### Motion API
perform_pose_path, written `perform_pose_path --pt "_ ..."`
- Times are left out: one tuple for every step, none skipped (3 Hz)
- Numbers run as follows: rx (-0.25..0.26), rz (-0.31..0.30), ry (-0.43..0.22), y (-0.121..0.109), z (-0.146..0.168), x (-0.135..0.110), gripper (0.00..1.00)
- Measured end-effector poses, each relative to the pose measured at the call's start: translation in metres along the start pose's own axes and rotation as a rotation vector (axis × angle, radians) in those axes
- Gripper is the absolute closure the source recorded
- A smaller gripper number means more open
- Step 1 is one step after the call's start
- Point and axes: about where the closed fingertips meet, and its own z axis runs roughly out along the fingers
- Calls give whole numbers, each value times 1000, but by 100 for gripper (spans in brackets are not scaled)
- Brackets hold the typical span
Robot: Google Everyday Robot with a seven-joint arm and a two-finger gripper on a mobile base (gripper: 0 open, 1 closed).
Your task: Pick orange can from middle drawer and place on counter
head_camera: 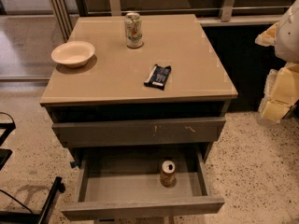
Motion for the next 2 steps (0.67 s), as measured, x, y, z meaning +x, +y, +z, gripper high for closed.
perform_pose_path --pt "0 0 0 0 0 0 0" --pt "0 0 0 0 0 0 19"
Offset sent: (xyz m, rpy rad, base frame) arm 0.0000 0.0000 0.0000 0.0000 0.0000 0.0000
